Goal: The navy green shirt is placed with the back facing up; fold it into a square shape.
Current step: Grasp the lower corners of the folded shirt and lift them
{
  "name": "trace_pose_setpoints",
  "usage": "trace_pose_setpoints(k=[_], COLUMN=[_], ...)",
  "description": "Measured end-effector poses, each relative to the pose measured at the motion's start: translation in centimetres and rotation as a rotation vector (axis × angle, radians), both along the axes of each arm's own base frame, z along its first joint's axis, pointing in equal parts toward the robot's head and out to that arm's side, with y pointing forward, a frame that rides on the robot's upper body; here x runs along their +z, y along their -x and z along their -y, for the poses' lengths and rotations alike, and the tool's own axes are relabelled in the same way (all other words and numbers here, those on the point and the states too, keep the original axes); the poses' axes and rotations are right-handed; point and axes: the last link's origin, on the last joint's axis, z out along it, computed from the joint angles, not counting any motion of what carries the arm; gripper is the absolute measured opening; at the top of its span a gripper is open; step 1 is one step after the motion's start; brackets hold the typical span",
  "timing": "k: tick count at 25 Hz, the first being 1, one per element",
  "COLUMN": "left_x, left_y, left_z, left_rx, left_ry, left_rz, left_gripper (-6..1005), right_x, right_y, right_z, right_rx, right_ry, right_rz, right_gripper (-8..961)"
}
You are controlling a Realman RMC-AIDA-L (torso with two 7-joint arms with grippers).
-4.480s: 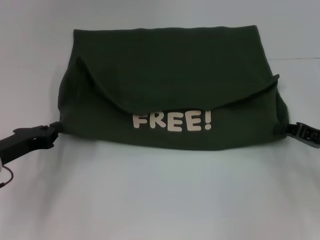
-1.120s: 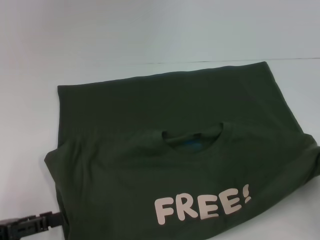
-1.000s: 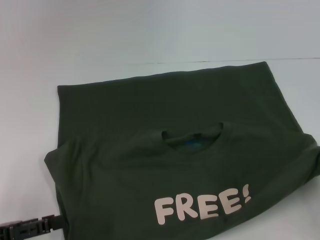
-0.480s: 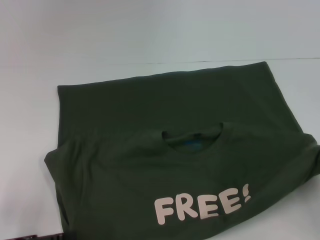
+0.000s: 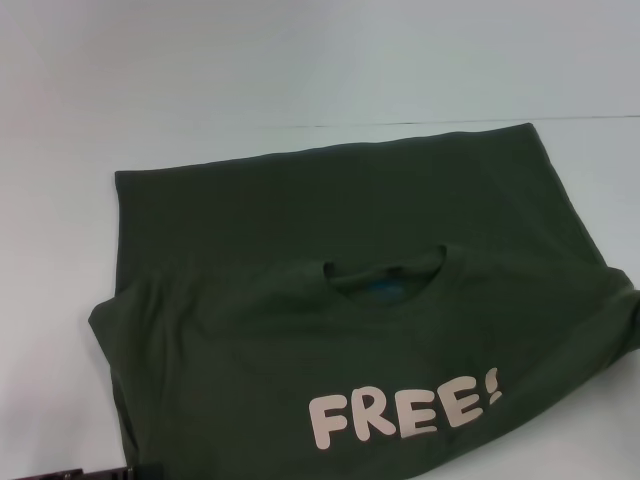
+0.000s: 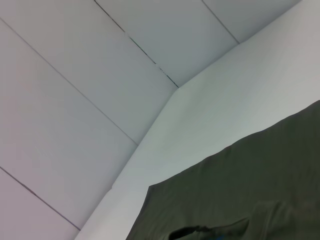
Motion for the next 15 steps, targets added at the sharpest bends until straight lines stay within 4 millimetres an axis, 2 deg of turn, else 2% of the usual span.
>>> trace_pose_setpoints(k=[15], left_x=[-0.31], left_y=[-0.51], left_z=[0.01], left_rx=[-0.031], left_ry=[0.043], left_rz=[0.005], left_gripper=[714], right_x=[0.0], right_y=[-0.02], right_z=[-0.08], right_rx=[-0.002], right_ry=[-0.003], right_rz=[0.001], right_gripper=[45])
